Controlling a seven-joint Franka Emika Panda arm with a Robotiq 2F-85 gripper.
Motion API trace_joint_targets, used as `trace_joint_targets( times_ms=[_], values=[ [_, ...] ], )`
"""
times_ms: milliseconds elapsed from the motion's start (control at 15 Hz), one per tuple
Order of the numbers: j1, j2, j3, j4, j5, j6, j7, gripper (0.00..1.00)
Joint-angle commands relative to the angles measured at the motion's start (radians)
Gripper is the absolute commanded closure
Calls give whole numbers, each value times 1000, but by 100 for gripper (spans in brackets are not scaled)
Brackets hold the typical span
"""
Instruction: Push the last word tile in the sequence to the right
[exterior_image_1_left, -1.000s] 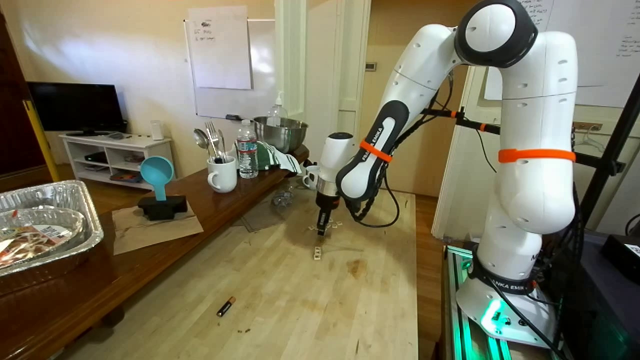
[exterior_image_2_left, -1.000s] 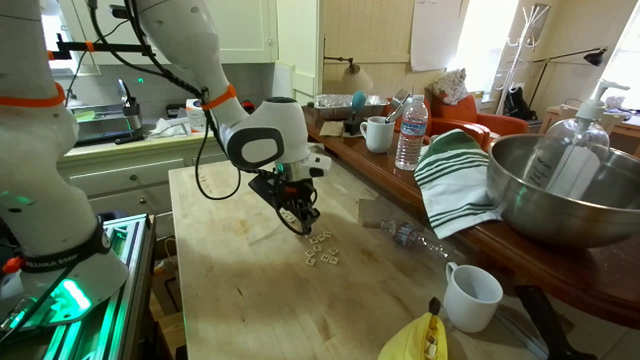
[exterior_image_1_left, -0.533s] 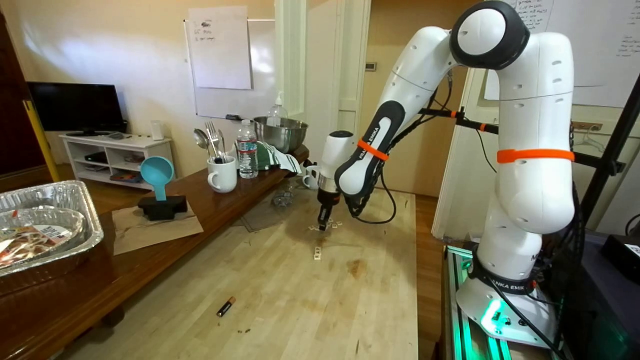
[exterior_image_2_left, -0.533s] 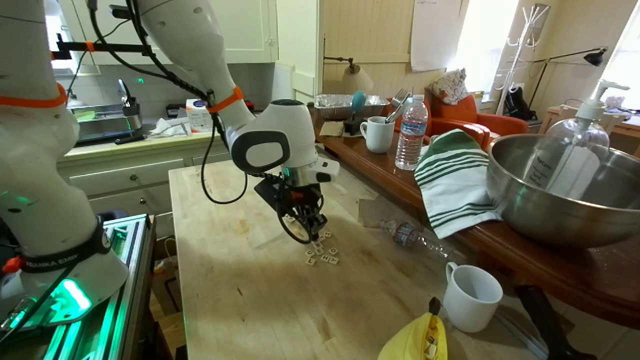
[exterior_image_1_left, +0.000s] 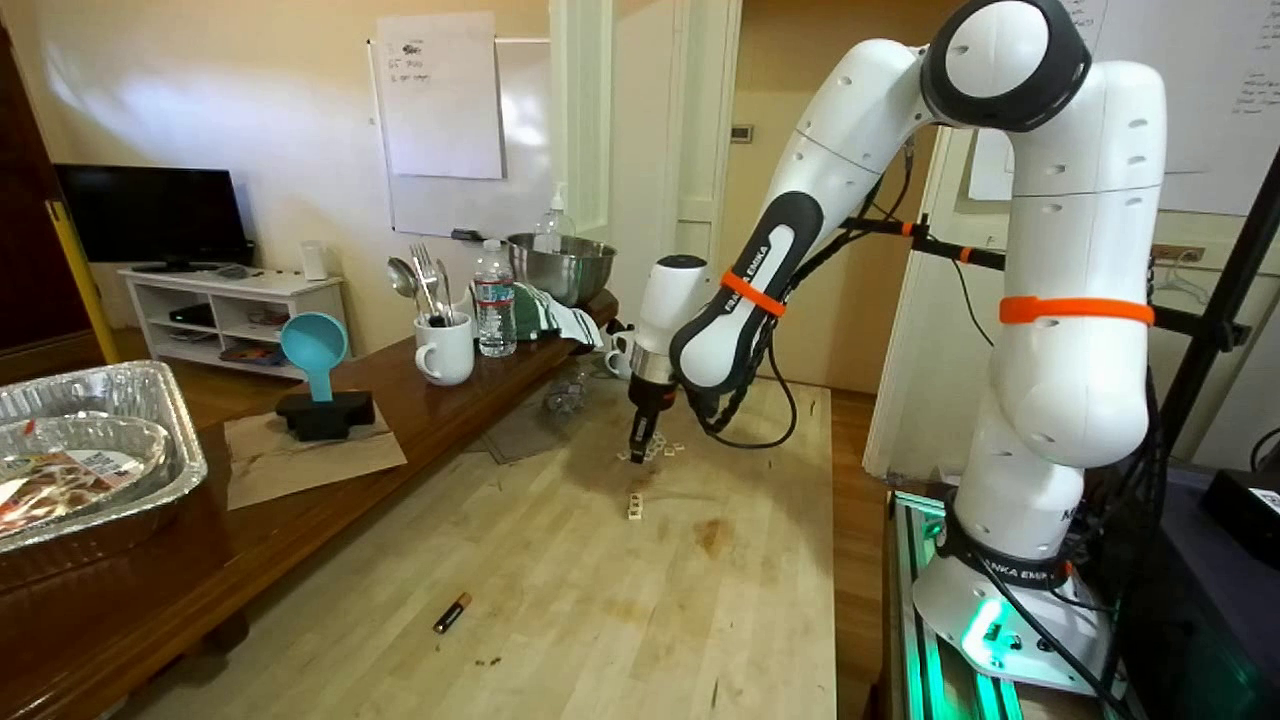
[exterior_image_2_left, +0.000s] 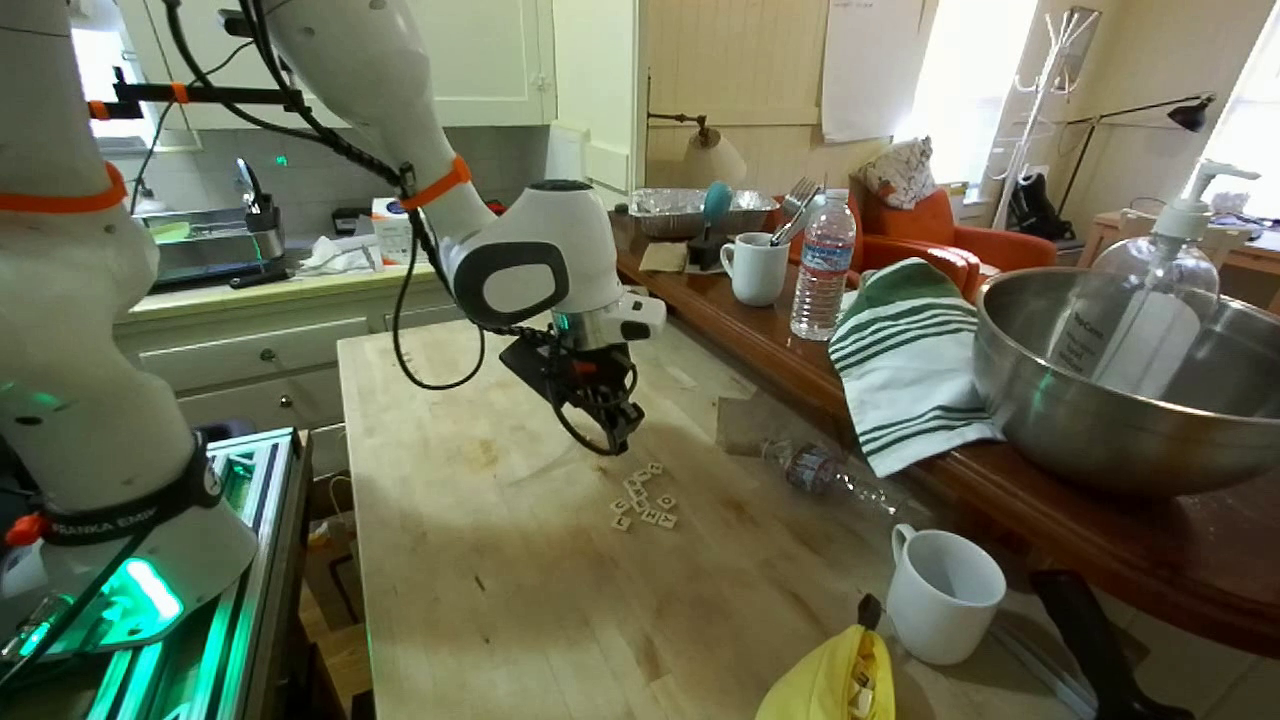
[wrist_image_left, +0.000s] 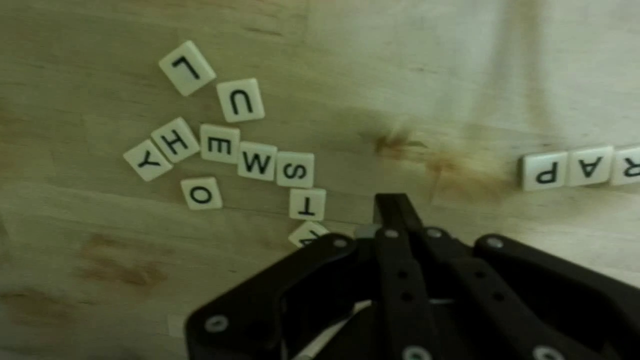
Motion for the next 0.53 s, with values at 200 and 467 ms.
trace_joint_targets(
  times_ms=[200,467],
  values=[
    [26,-95,100,-71,181,-84,-95,74],
    [55,-113,118,-79,246,-125,-129,53]
  ],
)
